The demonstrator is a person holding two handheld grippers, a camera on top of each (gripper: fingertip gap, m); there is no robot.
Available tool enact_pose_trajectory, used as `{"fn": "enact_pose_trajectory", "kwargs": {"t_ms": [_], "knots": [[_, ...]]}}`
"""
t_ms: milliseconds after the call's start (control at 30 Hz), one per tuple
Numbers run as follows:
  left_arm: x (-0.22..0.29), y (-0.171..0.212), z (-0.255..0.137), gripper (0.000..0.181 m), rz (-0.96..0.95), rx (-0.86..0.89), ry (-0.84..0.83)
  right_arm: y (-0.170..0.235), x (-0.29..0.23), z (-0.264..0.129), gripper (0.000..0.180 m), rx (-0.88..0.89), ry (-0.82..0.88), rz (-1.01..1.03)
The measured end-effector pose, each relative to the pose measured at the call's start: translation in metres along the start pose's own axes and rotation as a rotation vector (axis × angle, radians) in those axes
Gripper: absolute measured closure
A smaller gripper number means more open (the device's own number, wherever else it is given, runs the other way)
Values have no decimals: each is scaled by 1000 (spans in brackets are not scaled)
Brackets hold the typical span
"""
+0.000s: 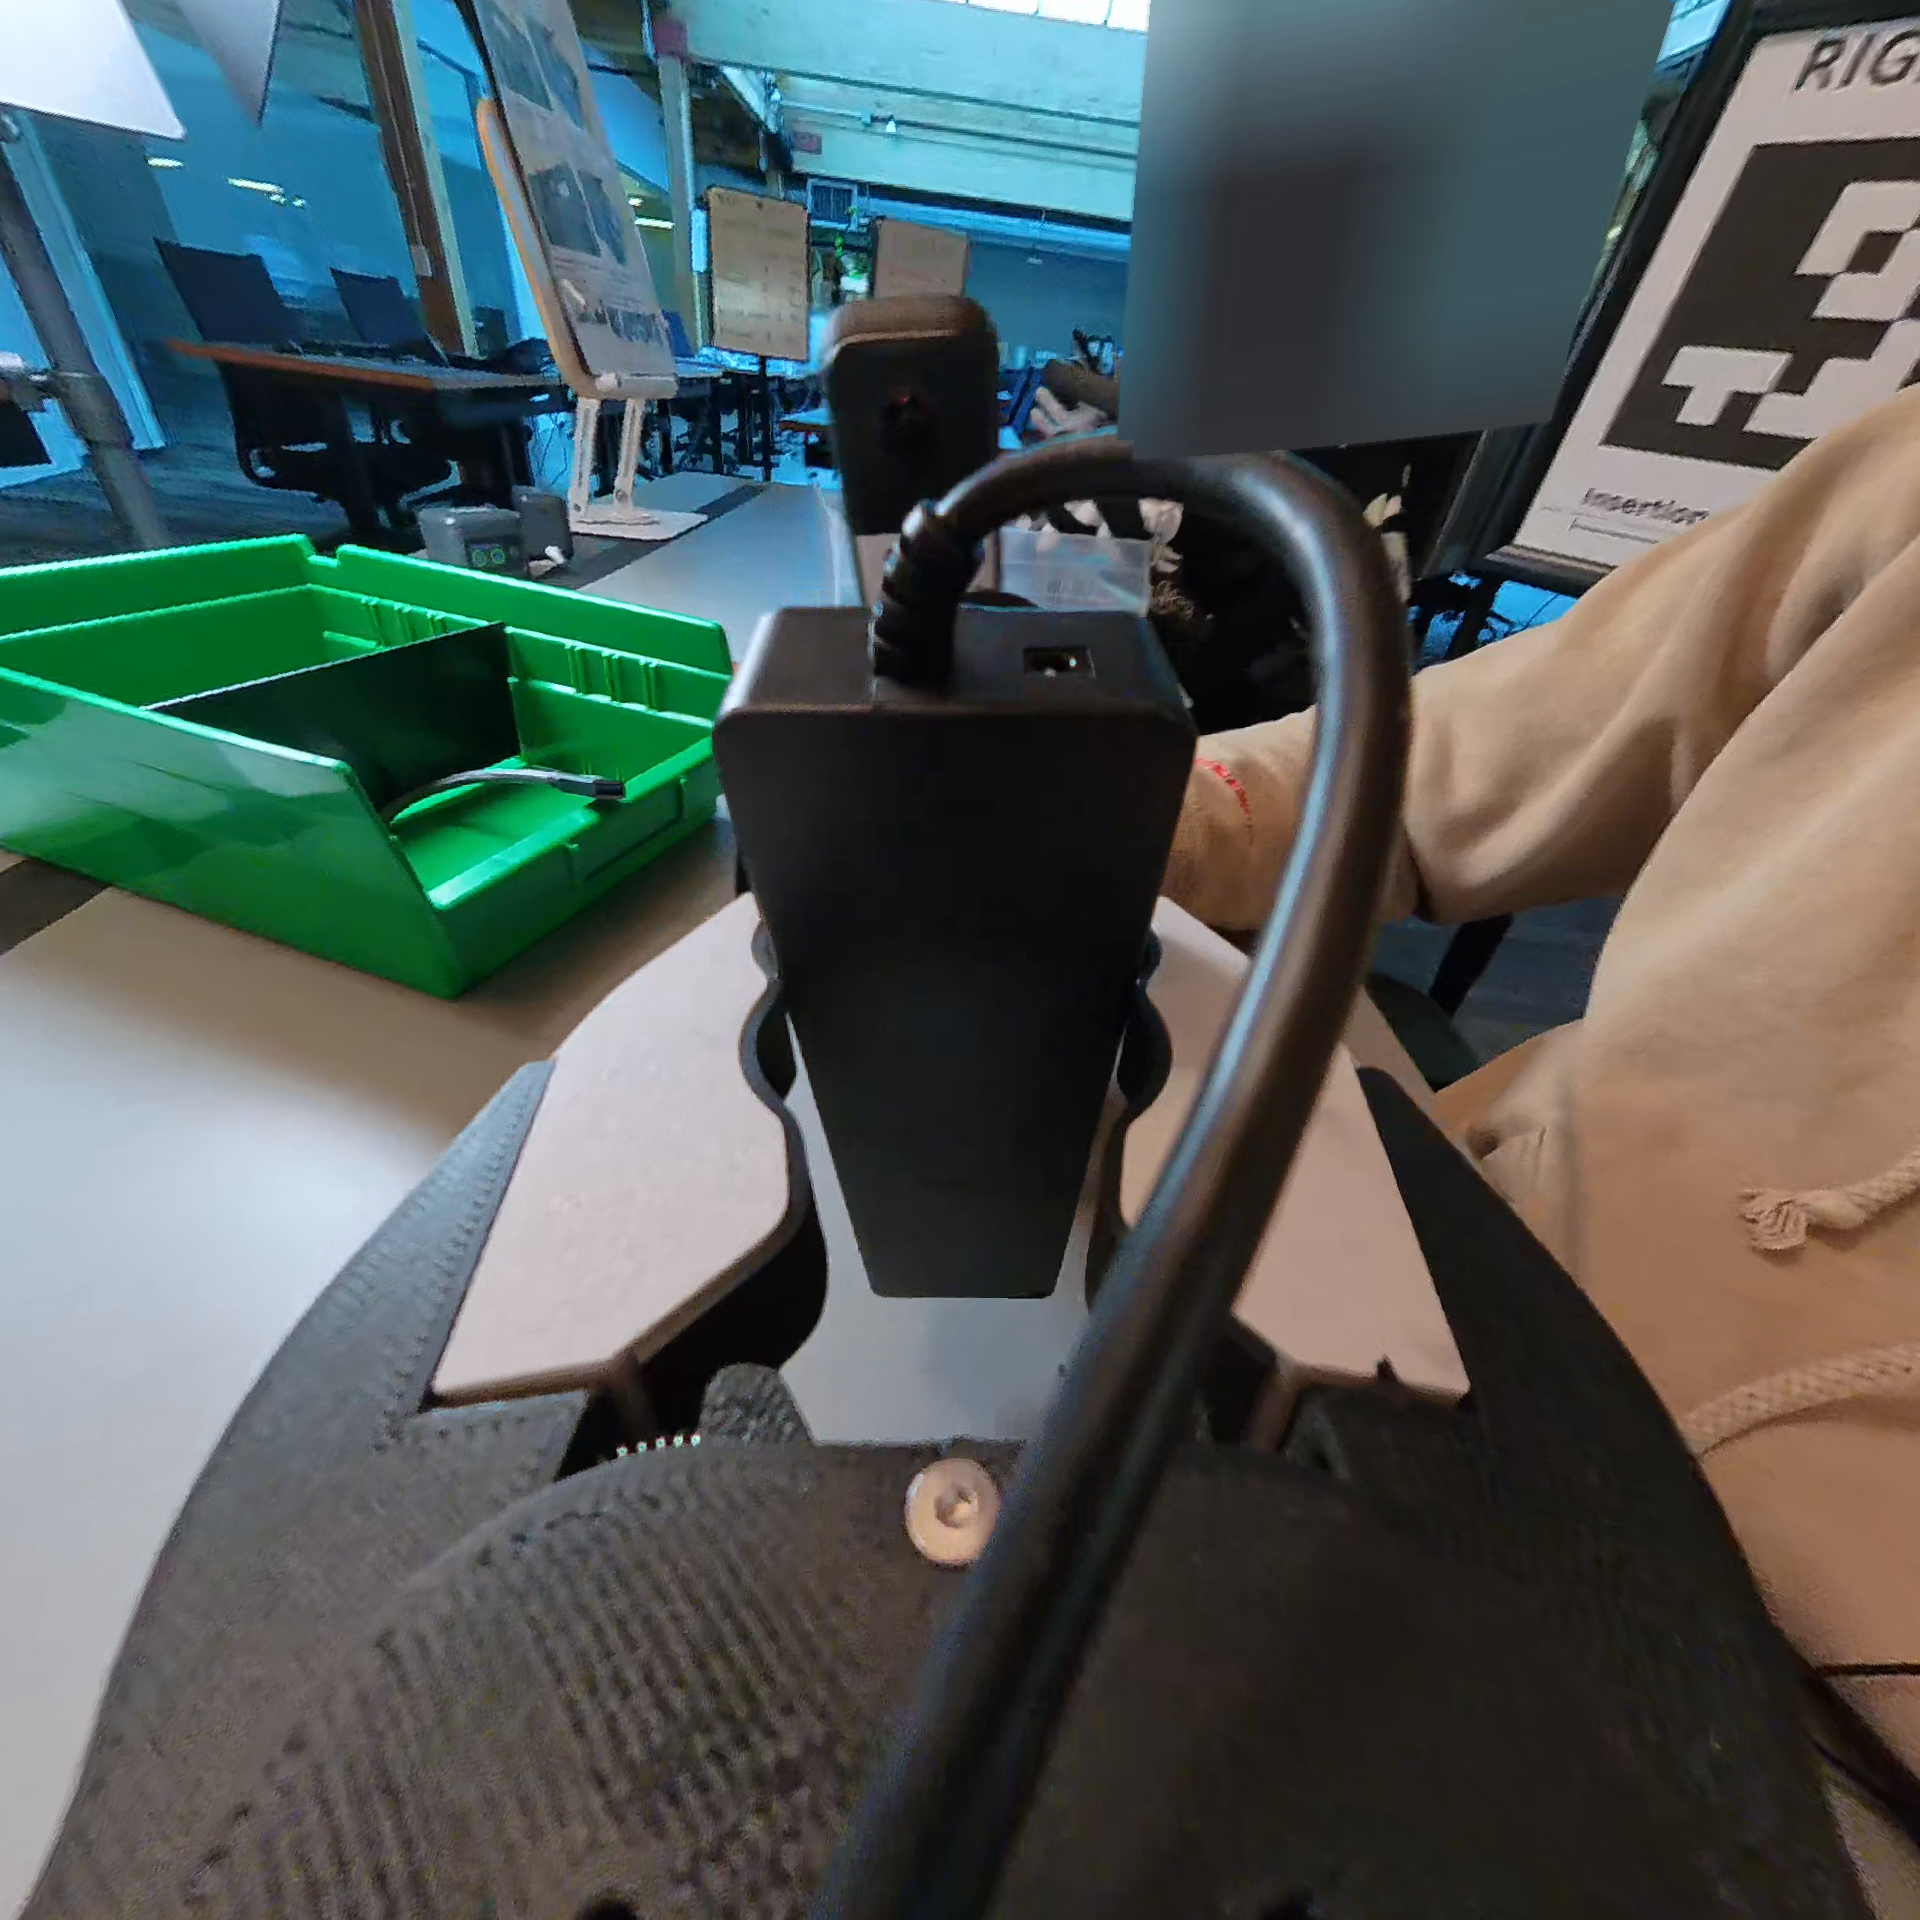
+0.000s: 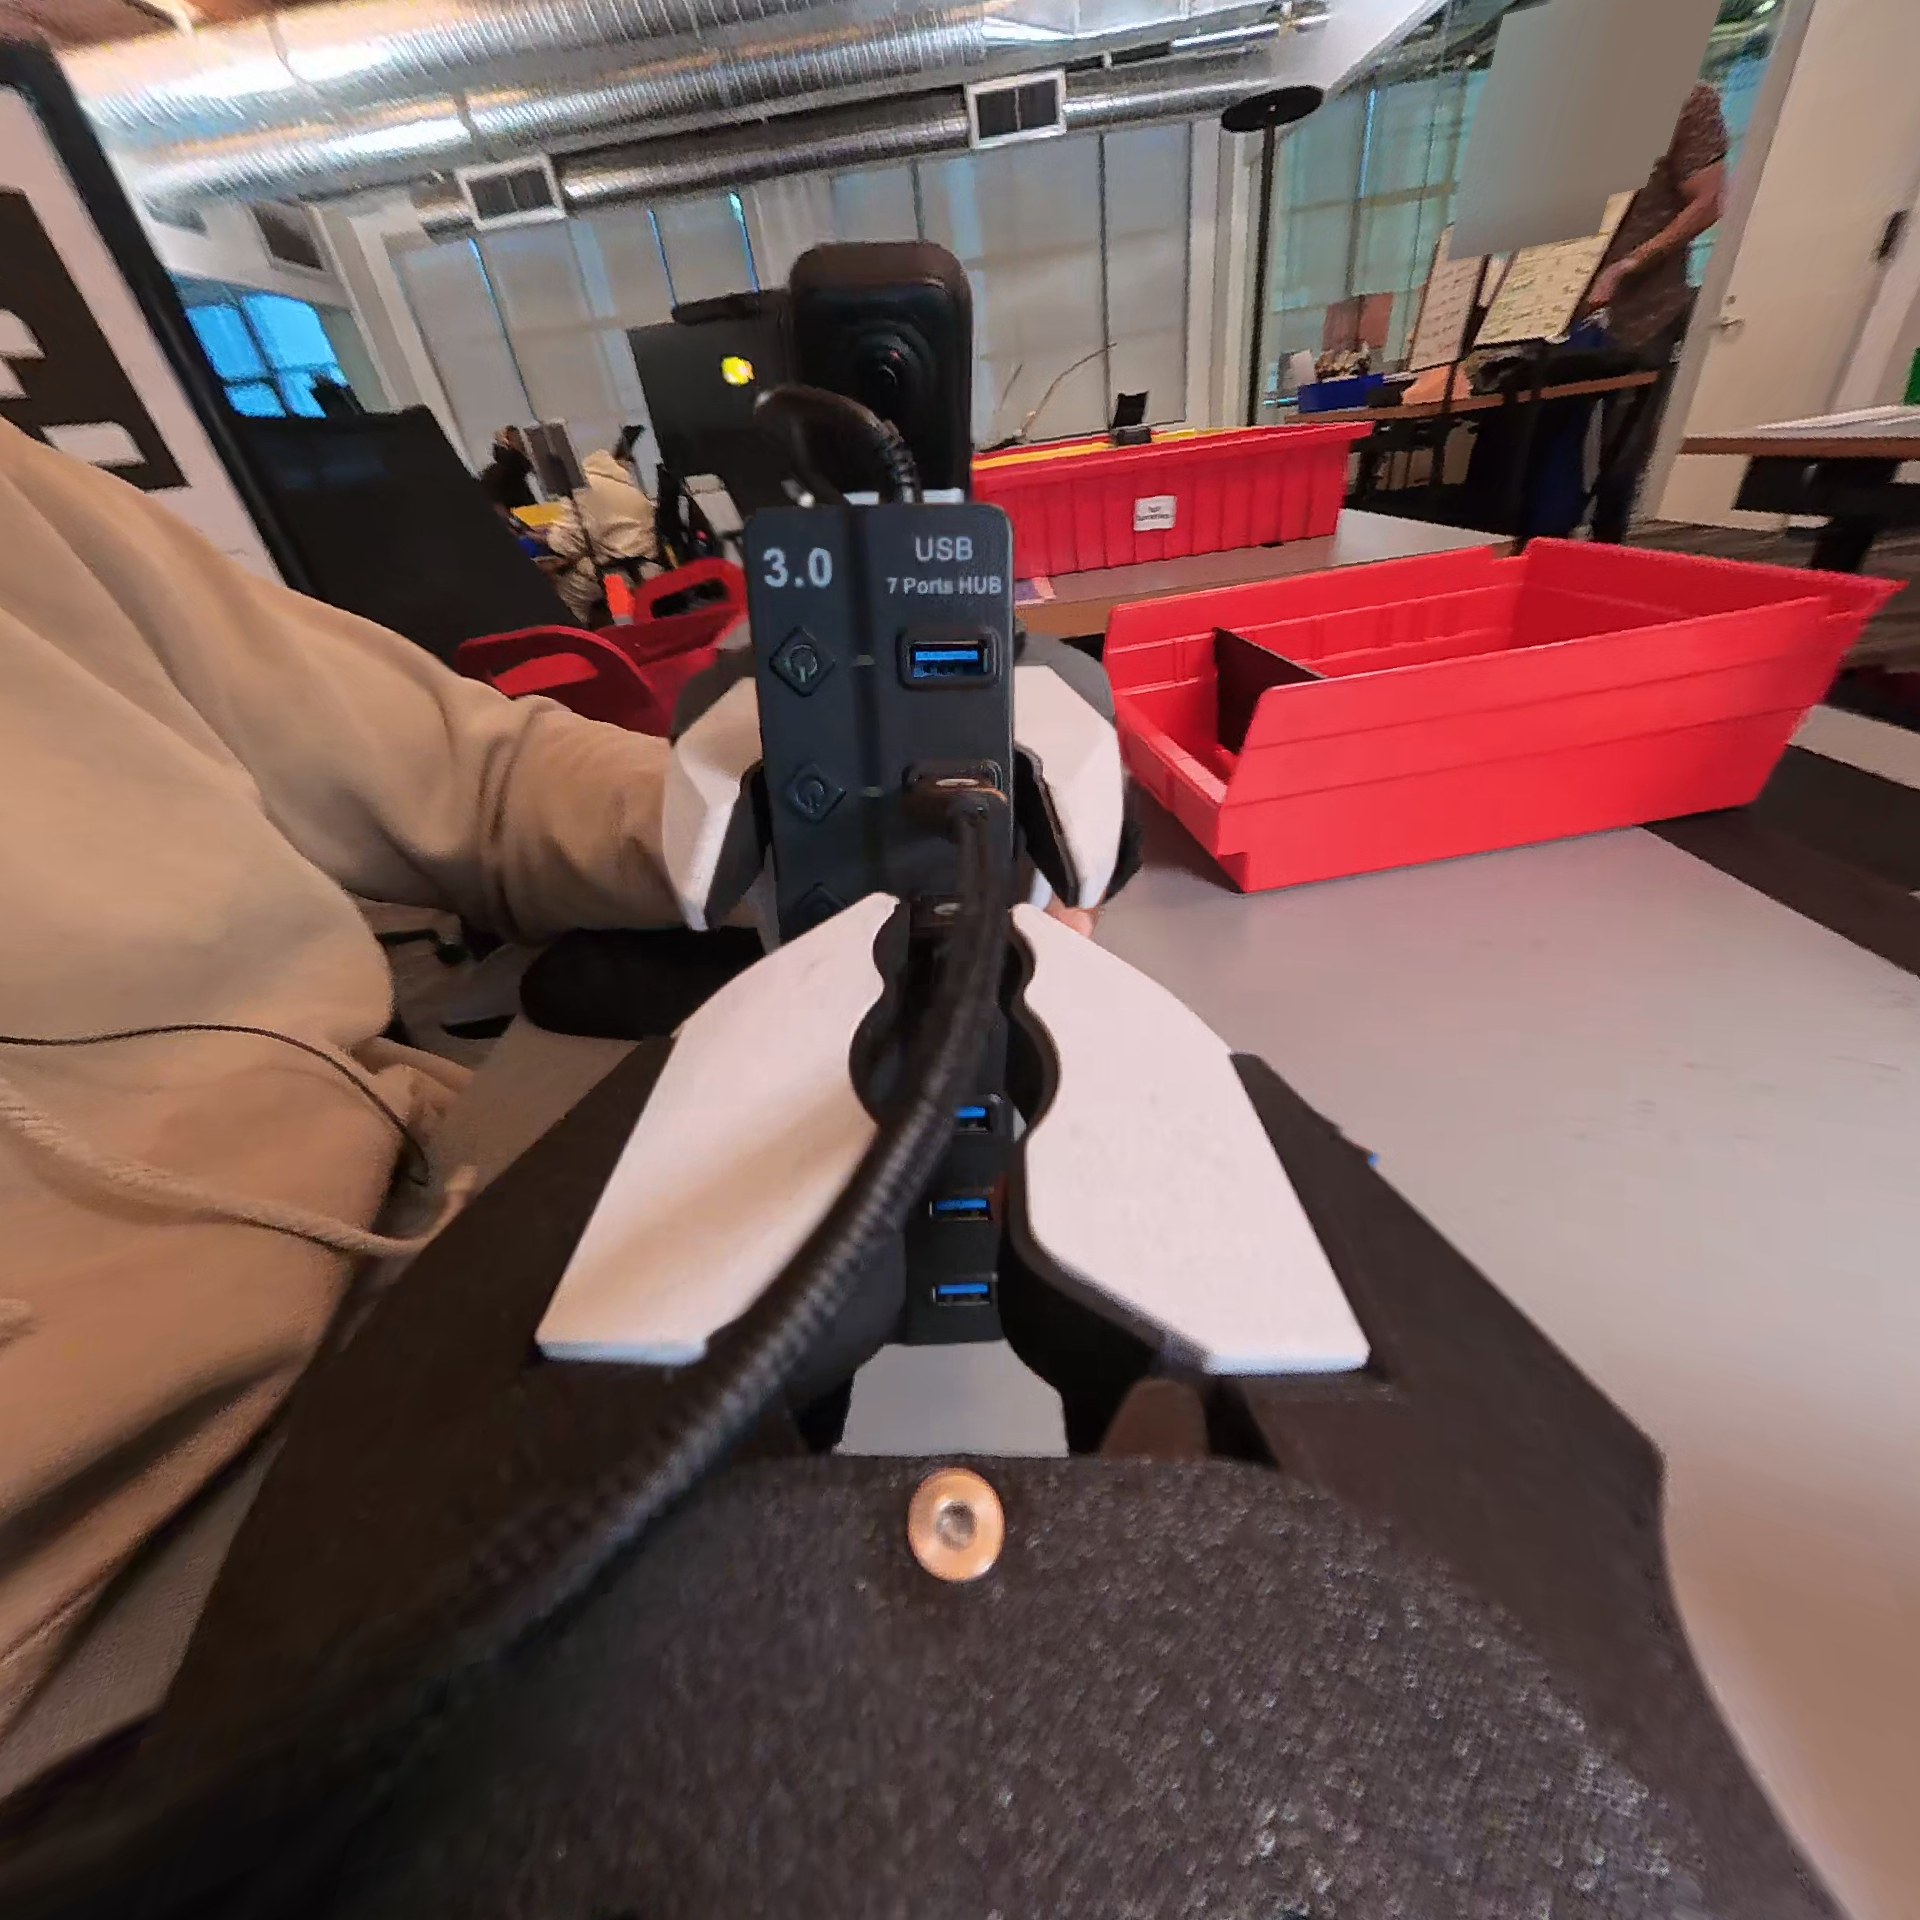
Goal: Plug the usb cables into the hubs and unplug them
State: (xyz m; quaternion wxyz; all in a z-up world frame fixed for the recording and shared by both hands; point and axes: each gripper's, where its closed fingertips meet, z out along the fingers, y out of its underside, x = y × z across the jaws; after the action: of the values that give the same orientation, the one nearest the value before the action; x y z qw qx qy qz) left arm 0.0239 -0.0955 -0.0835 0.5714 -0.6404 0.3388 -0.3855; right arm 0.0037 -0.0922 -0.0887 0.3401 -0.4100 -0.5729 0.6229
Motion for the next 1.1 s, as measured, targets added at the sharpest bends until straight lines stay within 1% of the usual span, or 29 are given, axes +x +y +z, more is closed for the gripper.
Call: {"fn": "enact_pose_trajectory", "kwargs": {"t_ms": [167, 233, 333, 533, 567, 633, 700, 767, 900, 1033, 1100], "knots": [[-2, -4, -2, 122, 8, -27, -33, -12, 0, -3, 164, 43, 35, -63], [-4, -5, -2, 125, 12, -40, -44, -15, 1, -6, 164, 16, 21, -74], [-2, -5, -1, 125, 5, -49, -39, -14, -1, -7, 165, -35, 16, -111], [-6, -10, 0, 125, -29, -23, -75, -20, 2, -8, 165, 7, 41, -113], [-9, -11, -2, 125, -34, -19, -102, -24, 4, -11, 164, 30, 61, -124], [-28, -11, -15, 125, -50, -17, -189, -51, 11, -34, 164, 151, 94, -102], [-44, -12, -33, 125, -90, 1, -221, -63, 26, -58, 164, 135, 163, -119], [-50, -17, -42, 125, -108, 41, -227, -58, 52, -80, 164, 17, 297, -129], [-45, -20, -42, 125, -124, 75, -200, -43, 111, -135, 164, -349, 631, -227], [-43, -13, -38, 125, -159, 77, -182, -49, 155, -172, 164, -636, 780, -256], [-43, -11, -37, 125, -169, 80, -172, -53, 181, -190, 164, -801, 856, -318]]}}
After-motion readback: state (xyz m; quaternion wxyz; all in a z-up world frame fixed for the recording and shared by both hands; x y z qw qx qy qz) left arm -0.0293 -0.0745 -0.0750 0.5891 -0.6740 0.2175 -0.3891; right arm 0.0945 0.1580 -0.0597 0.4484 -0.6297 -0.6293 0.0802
